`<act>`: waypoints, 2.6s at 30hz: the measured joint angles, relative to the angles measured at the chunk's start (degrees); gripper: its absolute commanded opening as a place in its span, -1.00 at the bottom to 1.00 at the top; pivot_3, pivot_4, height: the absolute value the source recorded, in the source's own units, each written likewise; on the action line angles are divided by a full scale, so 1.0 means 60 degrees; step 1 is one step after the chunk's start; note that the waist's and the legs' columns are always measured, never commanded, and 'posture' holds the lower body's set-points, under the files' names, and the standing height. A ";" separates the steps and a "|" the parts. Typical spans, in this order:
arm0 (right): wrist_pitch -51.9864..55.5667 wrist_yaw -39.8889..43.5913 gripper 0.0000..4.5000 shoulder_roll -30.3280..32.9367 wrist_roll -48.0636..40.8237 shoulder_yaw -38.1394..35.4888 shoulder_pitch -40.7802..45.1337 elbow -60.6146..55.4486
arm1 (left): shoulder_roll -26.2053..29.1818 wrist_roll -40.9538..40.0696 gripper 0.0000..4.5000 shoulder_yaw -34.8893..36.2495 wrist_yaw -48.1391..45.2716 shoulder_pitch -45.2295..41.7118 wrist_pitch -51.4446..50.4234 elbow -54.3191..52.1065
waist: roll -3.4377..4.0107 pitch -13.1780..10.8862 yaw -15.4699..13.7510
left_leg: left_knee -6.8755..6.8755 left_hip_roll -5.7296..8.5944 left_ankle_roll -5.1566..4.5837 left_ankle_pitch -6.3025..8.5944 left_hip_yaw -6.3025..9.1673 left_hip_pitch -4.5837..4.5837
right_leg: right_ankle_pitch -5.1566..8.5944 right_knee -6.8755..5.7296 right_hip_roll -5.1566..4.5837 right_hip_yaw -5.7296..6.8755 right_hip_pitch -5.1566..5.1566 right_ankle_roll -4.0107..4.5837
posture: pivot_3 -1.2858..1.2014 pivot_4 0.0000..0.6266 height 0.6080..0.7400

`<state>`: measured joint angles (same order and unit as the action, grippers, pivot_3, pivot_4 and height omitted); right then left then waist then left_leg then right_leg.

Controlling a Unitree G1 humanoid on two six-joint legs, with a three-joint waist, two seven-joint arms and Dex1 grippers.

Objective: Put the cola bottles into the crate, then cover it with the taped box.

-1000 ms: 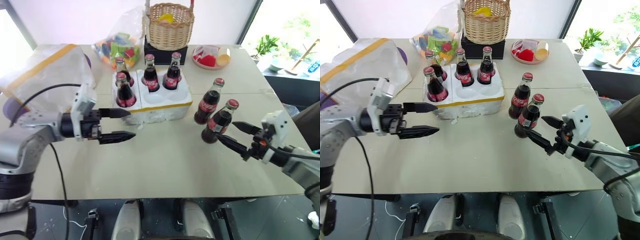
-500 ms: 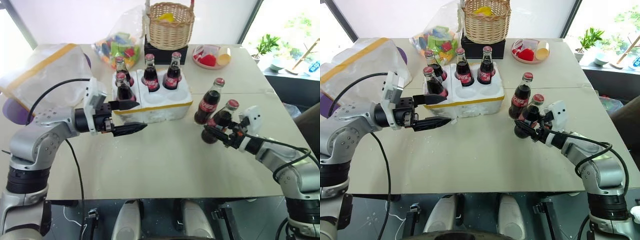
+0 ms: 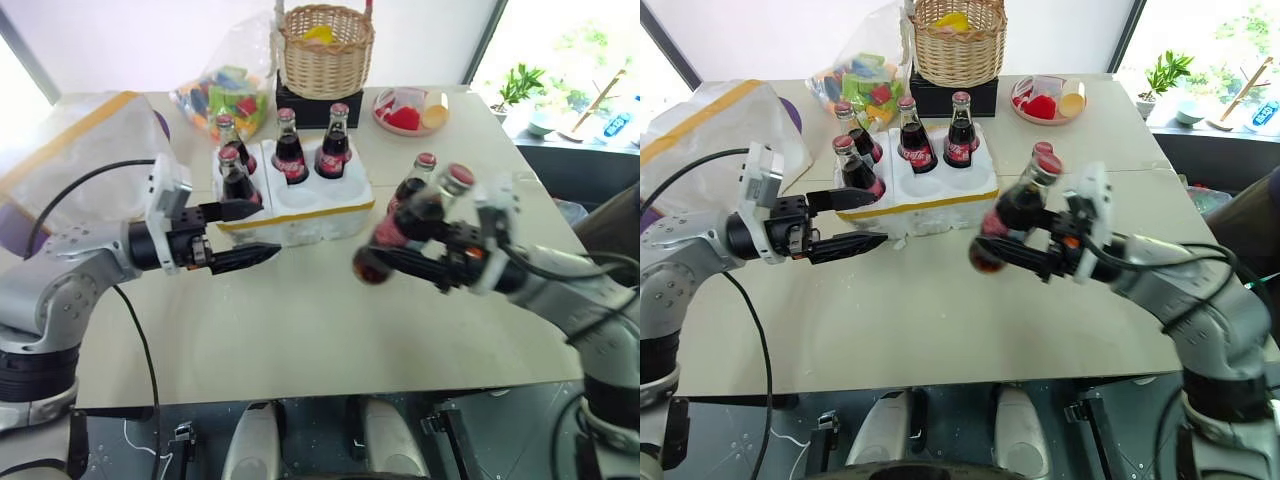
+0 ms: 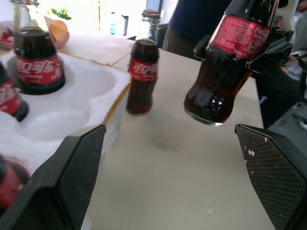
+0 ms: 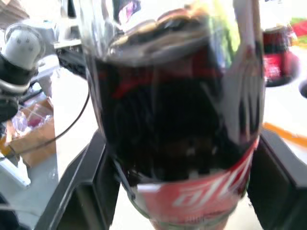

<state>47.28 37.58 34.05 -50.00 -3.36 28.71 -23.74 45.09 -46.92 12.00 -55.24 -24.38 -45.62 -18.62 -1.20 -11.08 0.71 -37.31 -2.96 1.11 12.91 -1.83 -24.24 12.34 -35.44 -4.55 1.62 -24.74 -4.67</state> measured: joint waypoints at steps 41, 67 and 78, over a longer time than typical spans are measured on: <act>0.1267 -0.0900 0.98 -0.1904 0.3313 -0.0098 -0.0145 -0.0369 | 0.0461 0.0486 1.00 0.0632 0.0538 0.0132 0.0980 0.0873 | -0.0005 -0.0002 -0.0137 | 0.0025 -0.0004 0.0032 -0.0018 -0.0005 -0.0021 | 0.0009 -0.0105 -0.0002 0.0007 -0.0082 0.0004 | 0.03 -0.52 1.00; 0.0406 -0.2350 0.98 -0.1088 0.3726 -0.1359 -0.0674 0.1524 | 0.0126 0.1260 1.00 -0.0293 -0.0170 -0.1053 0.1480 0.1954 | -0.0008 -0.0001 -0.0153 | 0.0015 -0.0001 0.0033 -0.0021 -0.0004 -0.0025 | 0.0017 -0.0095 0.0000 -0.0001 -0.0076 0.0009 | 0.03 -0.52 1.00; -0.1182 -0.1970 0.25 -0.1577 0.4430 -0.0578 0.0248 0.4167 | 0.0219 0.1254 1.00 0.0044 -0.0045 -0.0827 0.1439 0.1759 | -0.0007 -0.0001 -0.0173 | 0.0015 -0.0001 0.0033 -0.0021 -0.0005 -0.0029 | 0.0002 -0.0095 0.0000 -0.0001 -0.0076 -0.0019 | 0.03 -0.52 1.00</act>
<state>40.19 25.76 24.59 -23.42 -6.83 30.20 1.26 46.40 -39.40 12.26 -55.51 -29.34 -36.98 -8.06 -1.24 -11.09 -0.33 -37.22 -2.97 1.31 12.78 -1.86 -24.42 12.35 -36.00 -4.55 1.62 -25.20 -4.78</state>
